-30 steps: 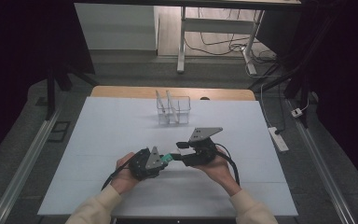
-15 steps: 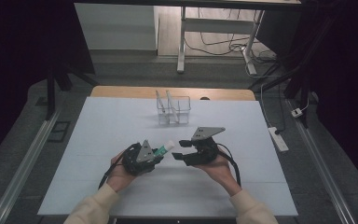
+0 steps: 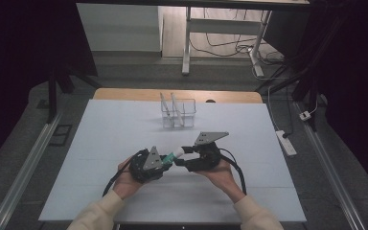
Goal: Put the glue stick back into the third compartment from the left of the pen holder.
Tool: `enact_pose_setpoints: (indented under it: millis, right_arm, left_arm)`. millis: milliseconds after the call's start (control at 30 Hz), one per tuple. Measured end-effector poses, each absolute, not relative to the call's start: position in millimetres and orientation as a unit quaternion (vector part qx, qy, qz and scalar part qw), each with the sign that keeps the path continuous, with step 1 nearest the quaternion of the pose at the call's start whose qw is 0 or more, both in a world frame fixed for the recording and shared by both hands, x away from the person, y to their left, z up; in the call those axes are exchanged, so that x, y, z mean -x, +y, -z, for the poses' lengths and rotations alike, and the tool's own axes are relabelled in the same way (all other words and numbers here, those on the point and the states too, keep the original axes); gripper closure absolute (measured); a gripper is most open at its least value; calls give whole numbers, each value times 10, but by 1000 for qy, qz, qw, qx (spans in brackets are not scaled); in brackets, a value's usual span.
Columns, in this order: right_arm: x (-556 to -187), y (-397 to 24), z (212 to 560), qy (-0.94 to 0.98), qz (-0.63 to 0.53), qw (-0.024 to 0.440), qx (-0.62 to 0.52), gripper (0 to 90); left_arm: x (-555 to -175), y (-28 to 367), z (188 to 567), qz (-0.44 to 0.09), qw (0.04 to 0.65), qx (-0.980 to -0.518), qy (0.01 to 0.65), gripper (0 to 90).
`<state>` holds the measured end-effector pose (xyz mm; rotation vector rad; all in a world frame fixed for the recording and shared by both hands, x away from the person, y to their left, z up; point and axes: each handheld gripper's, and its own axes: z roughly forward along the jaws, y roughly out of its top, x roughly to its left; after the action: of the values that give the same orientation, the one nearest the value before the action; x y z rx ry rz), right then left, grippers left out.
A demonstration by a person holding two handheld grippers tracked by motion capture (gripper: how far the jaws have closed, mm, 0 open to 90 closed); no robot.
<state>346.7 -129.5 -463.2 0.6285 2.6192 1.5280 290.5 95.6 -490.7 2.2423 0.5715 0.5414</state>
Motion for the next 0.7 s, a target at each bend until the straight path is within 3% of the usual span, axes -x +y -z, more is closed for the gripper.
enact_pose_setpoints:
  millis: [300, 700]
  right_arm:
    - [-3467, -1302, 4634, 840, -504, 7, -203, 564]
    - [-3467, -1292, 4624, 836, -512, -14, -194, 626]
  left_arm:
    - [-2883, 885, 4941, -214, 359, -884, 209, 653]
    - [-2885, 852, 4989, -215, 351, -886, 212, 650]
